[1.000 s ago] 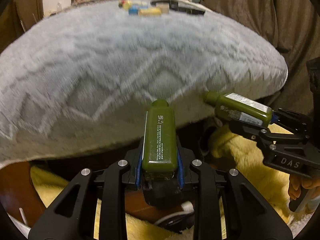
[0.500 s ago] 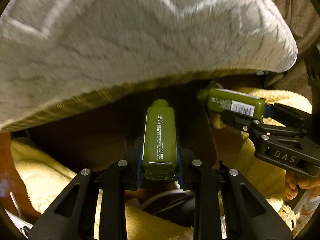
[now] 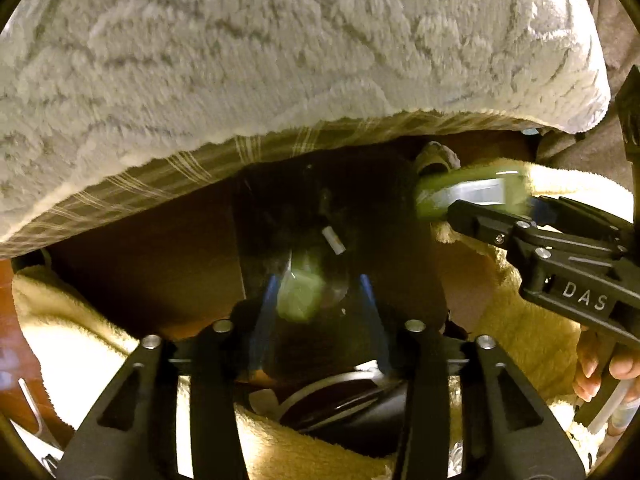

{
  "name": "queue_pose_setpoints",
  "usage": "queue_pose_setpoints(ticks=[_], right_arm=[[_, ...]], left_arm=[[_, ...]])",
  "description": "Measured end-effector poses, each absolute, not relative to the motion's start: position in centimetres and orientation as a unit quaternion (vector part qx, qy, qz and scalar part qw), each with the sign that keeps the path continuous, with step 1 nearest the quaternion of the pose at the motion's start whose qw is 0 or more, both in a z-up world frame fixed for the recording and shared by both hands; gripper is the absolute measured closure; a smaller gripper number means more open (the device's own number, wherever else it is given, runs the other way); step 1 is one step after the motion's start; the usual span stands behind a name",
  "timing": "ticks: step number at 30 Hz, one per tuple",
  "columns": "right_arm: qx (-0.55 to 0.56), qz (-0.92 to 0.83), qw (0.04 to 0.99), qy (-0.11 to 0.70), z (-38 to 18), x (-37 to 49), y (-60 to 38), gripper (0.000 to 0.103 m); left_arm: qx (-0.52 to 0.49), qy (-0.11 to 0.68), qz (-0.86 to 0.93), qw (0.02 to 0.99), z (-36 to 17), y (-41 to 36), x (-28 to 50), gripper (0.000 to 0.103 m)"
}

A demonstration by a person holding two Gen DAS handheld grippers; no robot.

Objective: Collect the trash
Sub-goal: 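Lower both held bottles below the bed edge and release them into the bin, then grasp the yellow tube with the left tool while the right tool grasps the black spool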

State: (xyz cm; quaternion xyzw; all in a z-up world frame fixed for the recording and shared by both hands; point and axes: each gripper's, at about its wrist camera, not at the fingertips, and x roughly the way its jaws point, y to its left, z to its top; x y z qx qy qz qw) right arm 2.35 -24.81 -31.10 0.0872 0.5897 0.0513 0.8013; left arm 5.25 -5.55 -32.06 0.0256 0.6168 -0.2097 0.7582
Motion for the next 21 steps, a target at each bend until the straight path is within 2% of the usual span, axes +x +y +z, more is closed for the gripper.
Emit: queue_pose_setpoints(ticks=[5,13,21], right_arm=[[0.083,0.035,0.82,0.565,-29.3,2.4,-25.3,0.036],[0.075,0.031,0.861,0.502,-24.5,1.5,-26.1,0.011],[0.05,0.003,0.911,0.409,-16.9,3.0,-27.9,0.004]], left_arm=[[0.036,0.599,-0.199,0.774,-30.3,-5.2,4.7,0.049],[0.042,0.546,-0.181,0.817,-25.6,-4.2,3.5,0.026],[0.045,0.449,-0.163,0.878,-17.6,-2.4,3.6,0.012]])
